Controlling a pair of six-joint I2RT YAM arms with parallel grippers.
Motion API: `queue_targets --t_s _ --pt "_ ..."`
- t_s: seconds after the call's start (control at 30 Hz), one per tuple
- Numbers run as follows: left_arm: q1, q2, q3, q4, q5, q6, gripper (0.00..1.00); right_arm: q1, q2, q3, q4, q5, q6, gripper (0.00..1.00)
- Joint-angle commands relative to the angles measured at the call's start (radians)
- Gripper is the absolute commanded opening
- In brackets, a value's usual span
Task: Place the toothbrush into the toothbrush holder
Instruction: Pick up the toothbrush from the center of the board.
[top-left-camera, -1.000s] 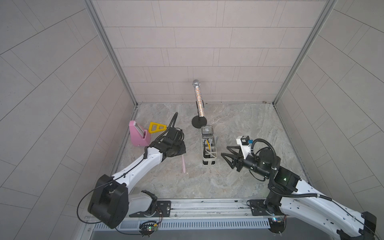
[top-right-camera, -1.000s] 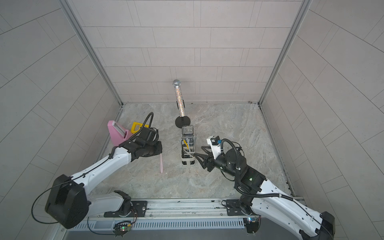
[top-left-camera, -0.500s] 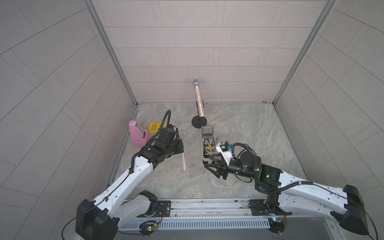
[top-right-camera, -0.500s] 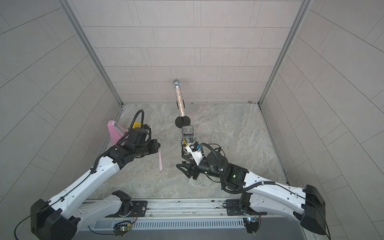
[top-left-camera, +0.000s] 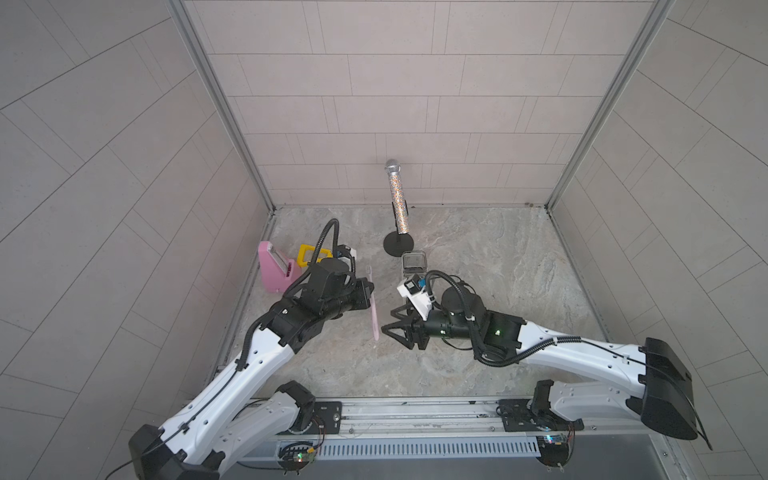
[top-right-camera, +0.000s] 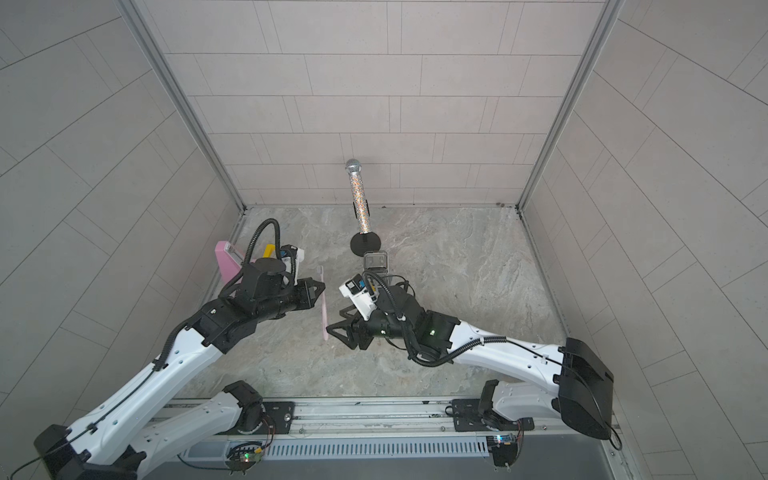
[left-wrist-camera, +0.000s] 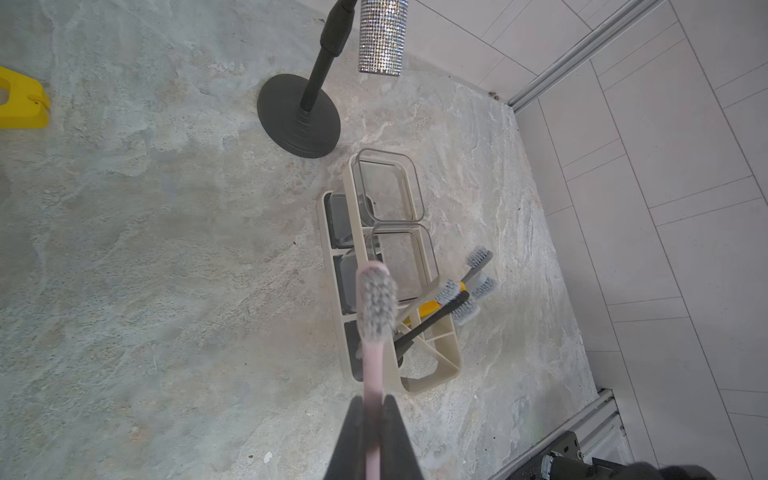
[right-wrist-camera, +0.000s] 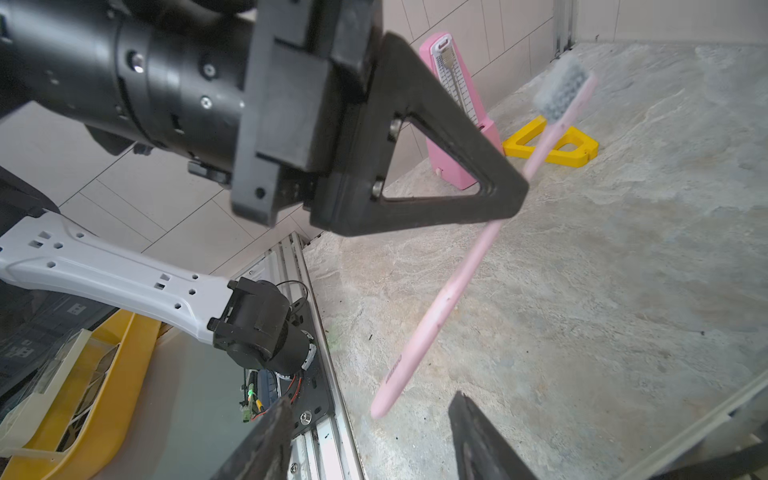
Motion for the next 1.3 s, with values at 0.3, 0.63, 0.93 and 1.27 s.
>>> queue_targets --t_s 0.3,0.63,0.93,1.27 --pt "-0.040 -0.068 0.039 -0.015 -0.009 -0.026 0.02 0.002 0.147 0.120 -0.083 -0.001 0.008 0.62" --pt "-0.043 -0.117 0.021 -0.017 -0.012 -0.037 0.02 -0.005 0.204 0.141 0.012 -0.018 0.054 0.15" --pt "-0.044 -0.132 0.003 -0.018 -0.012 -0.035 0.30 -0.008 0.179 0.100 0.099 -0.034 0.081 0.06" --pt "-0.044 -0.295 -0.134 0.118 0.042 -0.123 0.62 -0.025 0.137 0.022 0.302 -0.107 0.136 0.05"
